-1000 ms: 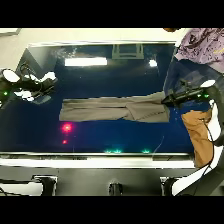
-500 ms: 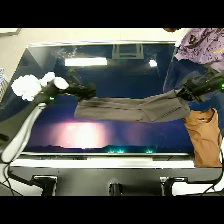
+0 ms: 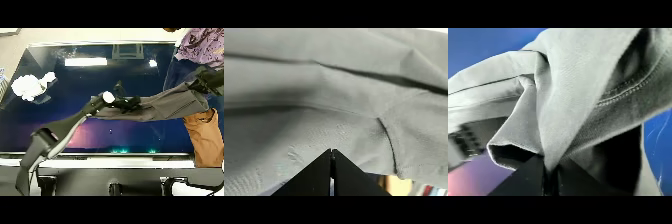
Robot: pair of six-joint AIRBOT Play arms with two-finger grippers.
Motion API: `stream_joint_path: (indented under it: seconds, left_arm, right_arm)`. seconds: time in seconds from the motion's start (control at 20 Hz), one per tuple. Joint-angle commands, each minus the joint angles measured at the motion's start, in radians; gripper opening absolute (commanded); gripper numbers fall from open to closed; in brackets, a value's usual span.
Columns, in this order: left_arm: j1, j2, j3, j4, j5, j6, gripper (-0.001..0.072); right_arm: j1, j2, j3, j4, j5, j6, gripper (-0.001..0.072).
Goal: Fold the clothes and pants, and hang the long-sleeved shirts on hangers.
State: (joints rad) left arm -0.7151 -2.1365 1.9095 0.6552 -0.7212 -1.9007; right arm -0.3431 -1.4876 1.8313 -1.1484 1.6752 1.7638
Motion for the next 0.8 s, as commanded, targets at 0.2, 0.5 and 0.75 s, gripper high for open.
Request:
stream_joint_path:
  seconds: [0.2,0.5,0.75]
  left_arm:
    - [-0.122,-0.18,0.164,-0.192,0.123,-0.127,0.0017]
    - [-0.047,-0.146,0.163,-0.159,0.008,-0.06,0.0016]
    - [0.168,0.041,0.163,0.214,-0.393,-0.063,0.0016]
  right_arm:
    - [0.001,0.006,0.064,-0.009,0.031,0.005,0.0027]
    - [0.001,0.006,0.064,-0.025,0.002,-0.005,0.0027]
    - [0.126,0.006,0.064,-0.018,-0.05,0.067,0.0026]
